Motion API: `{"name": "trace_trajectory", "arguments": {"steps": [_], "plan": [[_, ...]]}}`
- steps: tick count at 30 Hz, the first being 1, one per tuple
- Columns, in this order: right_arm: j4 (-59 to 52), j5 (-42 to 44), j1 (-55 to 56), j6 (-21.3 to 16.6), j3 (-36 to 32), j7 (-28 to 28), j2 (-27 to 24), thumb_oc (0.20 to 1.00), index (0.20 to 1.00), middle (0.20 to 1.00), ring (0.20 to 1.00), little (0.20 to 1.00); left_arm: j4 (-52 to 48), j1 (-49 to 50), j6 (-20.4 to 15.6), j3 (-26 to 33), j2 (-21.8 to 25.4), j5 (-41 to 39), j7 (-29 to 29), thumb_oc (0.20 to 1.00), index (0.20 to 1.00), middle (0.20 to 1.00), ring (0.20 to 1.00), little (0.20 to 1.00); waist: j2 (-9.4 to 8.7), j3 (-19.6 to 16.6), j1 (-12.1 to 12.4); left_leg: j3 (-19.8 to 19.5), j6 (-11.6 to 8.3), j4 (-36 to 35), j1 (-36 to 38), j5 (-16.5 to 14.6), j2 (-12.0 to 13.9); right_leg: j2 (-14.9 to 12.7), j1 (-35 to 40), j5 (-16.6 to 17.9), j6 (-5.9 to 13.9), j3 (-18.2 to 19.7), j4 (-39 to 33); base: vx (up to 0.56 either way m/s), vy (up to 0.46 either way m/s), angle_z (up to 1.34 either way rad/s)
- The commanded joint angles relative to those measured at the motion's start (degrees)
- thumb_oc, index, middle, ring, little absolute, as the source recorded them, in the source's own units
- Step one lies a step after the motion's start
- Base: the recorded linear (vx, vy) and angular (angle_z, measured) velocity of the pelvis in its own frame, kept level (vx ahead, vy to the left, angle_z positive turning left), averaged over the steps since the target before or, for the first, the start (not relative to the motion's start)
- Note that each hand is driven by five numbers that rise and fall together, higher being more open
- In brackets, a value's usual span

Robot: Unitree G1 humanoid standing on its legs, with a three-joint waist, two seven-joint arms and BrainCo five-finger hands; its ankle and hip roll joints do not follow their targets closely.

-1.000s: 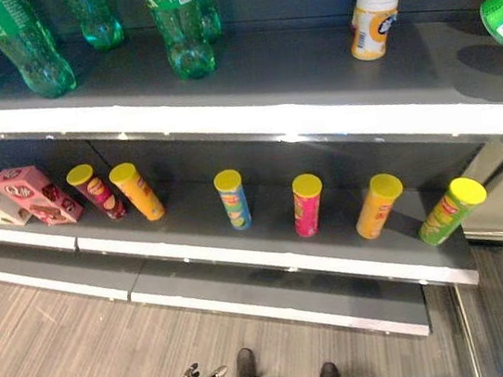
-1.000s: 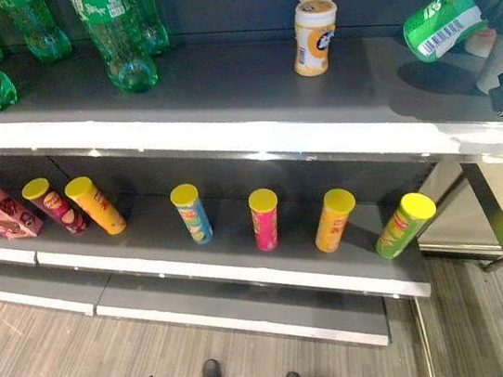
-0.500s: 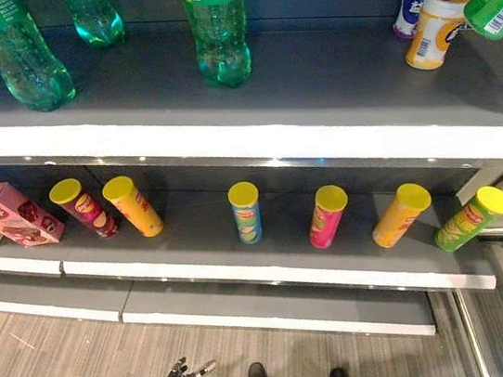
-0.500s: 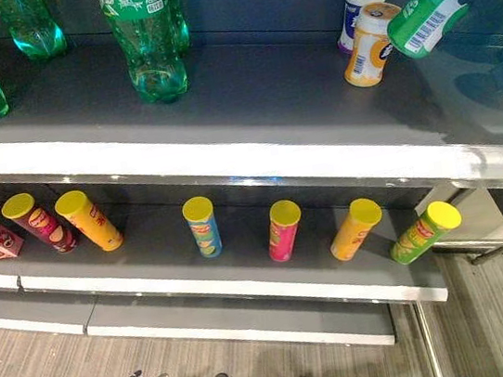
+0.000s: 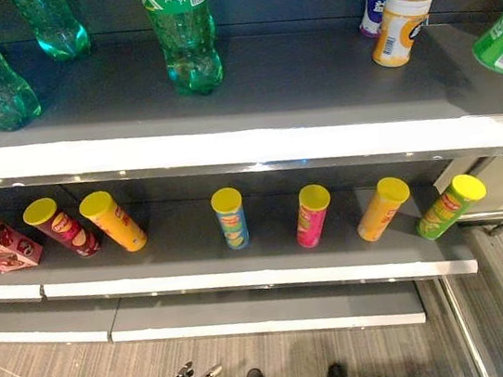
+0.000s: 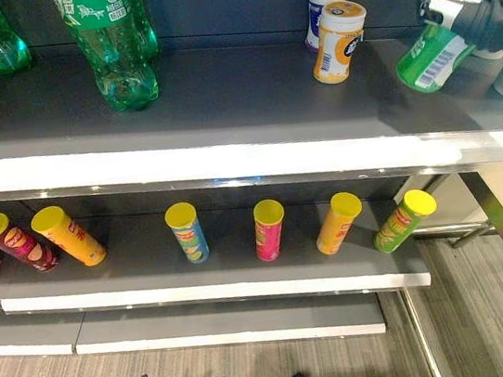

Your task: Put the goods on the table back onto the shelves and tidy them up.

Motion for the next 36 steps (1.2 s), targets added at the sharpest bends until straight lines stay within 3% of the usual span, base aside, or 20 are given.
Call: {"name": "trace_trajectory", "arguments": {"steps": [1,12,26,27,28,29,36], "plan": [[0.77,1.64,-1.83,-0.03,2.35,-0.09,-0.62,0.2,0.2,0.2,0.2,0.2,0.25,-1.59,-1.56,-0.75,2.48,1.57,-0.52,1.0,1.0,1.0,1.0,1.0,-2.18,-3.35,2.85,1.19,-5.08,2.15,2.69,-5.89,3.98,-5.15,-2.5,0.64,8.44,0.13,0.64,0.0,0.0,0.0],[5.24,-3.86,-9.05,2.11,15.86,1.2,-1.71,0.2,0.2,0.2,0.2,0.2,1.13,-1.99,-1.2,-1.65,2.92,2.27,-0.34,1.0,1.0,1.0,1.0,1.0,-2.13,-2.83,3.29,1.02,-5.05,1.99,2.62,-5.8,3.75,-5.55,-2.49,0.84,8.62,-0.39,0.48,0.0,0.0,0.0],[7.24,-5.82,-6.62,2.83,15.07,1.13,-2.81,0.2,0.2,0.2,0.2,0.2,0.85,-1.76,-1.1,-2.06,2.65,2.17,-0.19,1.0,1.0,1.0,1.0,1.0,-2.47,-2.5,3.04,0.71,-5.08,1.84,2.43,-5.68,3.82,-5.57,-2.43,0.78,8.73,-0.85,0.52,0.0,0.0,0.0],[7.58,-6.13,-6.61,2.97,15.08,0.87,-2.34,0.495,0.495,0.495,0.495,0.495,0.62,-1.76,-1.07,-2.21,2.69,2.18,-0.33,1.0,1.0,1.0,1.0,1.0,-2.48,-2.47,3.16,0.7,-5.09,1.84,2.48,-5.69,3.85,-5.55,-2.35,0.74,8.73,-0.99,0.53,0.0,0.0,0.0],[7.59,-6.14,-6.65,2.97,15.13,0.86,-2.34,0.84,0.84,0.84,0.84,0.84,0.62,-1.75,-1.07,-2.2,2.69,2.17,-0.33,1.0,1.0,1.0,1.0,1.0,-2.48,-2.46,3.15,0.7,-5.09,1.84,2.48,-5.69,3.85,-5.55,-2.34,0.74,8.73,-0.99,0.53,0.0,0.0,0.0],[7.6,-6.18,-6.76,3.01,15.06,0.59,-1.96,1.0,1.0,1.0,1.0,1.0,0.61,-1.82,-1.07,-2.23,2.69,2.16,-0.24,1.0,1.0,1.0,1.0,1.0,-2.45,-2.44,3.14,0.71,-5.07,1.83,2.52,-5.71,3.85,-5.53,-2.32,0.72,8.72,-1.01,0.52,0.0,0.0,0.0],[6.89,-6.13,-5.34,3.22,10.26,-2.85,3.64,1.0,1.0,1.0,1.0,1.0,0.92,-2.16,-0.76,-2.18,2.29,2.12,0.13,1.0,1.0,1.0,1.0,1.0,-2.02,-2.38,3.11,0.48,-4.86,1.96,2.56,-5.95,3.82,-5.58,-2.14,0.63,8.66,-1.2,0.44,0.0,0.0,0.0]]}}
